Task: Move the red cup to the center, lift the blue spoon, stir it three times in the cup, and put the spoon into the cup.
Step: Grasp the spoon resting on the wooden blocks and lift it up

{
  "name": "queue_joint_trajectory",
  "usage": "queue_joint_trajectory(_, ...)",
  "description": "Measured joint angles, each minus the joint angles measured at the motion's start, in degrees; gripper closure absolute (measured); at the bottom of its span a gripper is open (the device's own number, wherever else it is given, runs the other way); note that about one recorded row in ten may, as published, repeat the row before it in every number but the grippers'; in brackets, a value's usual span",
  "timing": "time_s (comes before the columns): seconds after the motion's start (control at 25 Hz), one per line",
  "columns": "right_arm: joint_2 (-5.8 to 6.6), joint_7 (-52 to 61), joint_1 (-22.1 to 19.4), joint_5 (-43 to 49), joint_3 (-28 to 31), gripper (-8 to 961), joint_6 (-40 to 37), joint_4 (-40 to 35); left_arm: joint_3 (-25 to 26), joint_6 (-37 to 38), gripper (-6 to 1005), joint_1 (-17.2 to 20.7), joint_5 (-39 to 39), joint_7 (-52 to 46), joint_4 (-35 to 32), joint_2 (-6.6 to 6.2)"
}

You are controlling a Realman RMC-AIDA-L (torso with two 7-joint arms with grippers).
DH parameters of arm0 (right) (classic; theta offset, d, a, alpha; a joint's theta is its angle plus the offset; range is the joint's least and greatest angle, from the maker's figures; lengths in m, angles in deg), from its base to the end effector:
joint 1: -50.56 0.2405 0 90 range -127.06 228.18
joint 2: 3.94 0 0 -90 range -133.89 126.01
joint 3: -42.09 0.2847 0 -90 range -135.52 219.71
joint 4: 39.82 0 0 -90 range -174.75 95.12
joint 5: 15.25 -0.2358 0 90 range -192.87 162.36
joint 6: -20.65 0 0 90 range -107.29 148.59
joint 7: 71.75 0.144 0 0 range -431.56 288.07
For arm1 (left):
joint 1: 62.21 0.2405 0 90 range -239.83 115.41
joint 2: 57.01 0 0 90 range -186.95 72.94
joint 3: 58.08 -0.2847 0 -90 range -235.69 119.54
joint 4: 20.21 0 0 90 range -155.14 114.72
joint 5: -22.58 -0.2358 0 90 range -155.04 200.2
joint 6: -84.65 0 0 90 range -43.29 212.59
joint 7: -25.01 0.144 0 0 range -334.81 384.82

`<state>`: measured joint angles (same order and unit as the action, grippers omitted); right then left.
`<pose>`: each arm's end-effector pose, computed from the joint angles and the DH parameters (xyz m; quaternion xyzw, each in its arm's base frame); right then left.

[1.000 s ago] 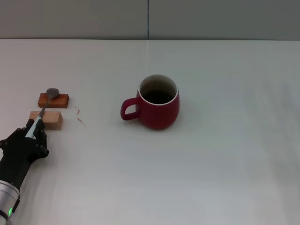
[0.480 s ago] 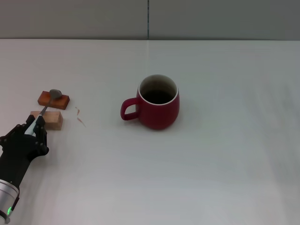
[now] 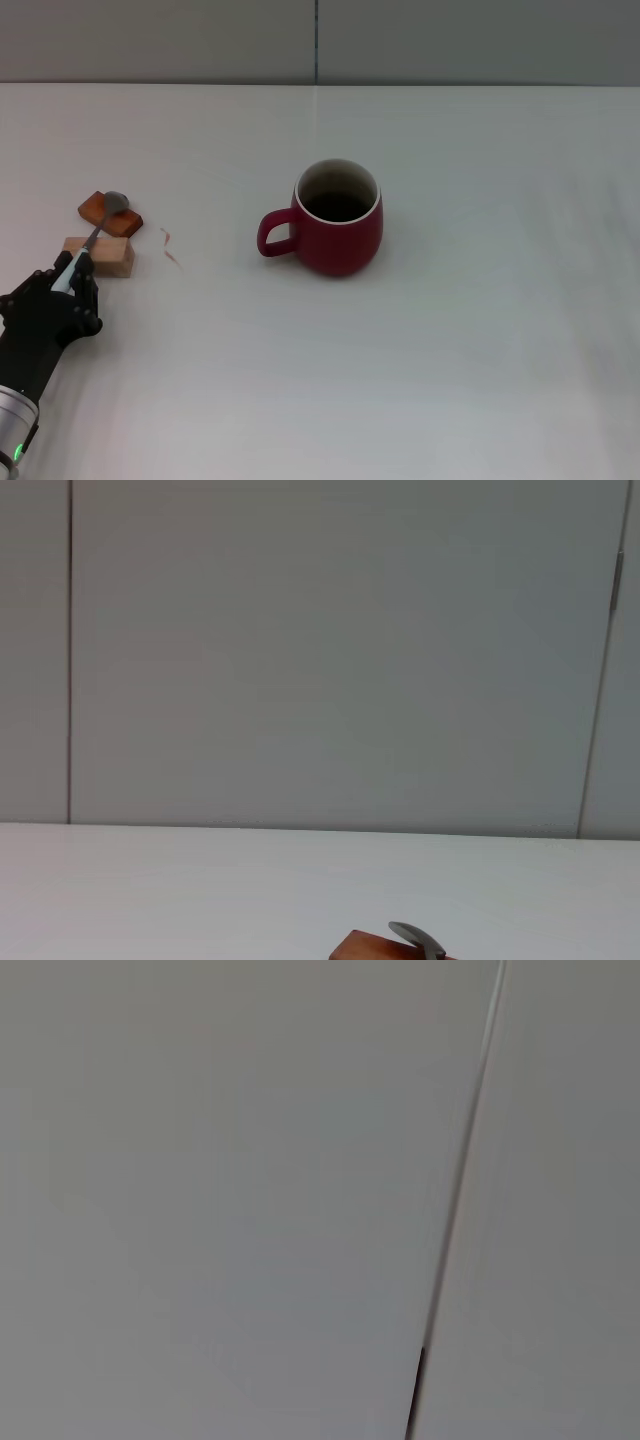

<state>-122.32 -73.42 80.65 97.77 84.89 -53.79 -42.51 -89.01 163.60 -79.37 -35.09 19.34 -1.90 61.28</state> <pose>0.3895 0.3664 0.0233 -0.6345 0.1329 0.2267 0.7269 -0.4093 0.2277 -0.0866 -0.7112 -0.3140 -0.2583 0.5735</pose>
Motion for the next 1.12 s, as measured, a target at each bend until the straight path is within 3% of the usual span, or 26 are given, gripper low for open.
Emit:
queue_joint_trajectory(0.52,-0.15,0.00,-0.31,0.00,0.02,234,0.00,0.20,-0.47,-1.61,832,-0.26,-0.03,-0.02,-0.73,-0.06)
queue_joint_trajectory(1.12,-0.36,0.00,-0.42,0.00,0.10,232,0.00,0.42,-2.23,2.20,844,-0.03,-0.09,-7.68,-2.82,-0.10)
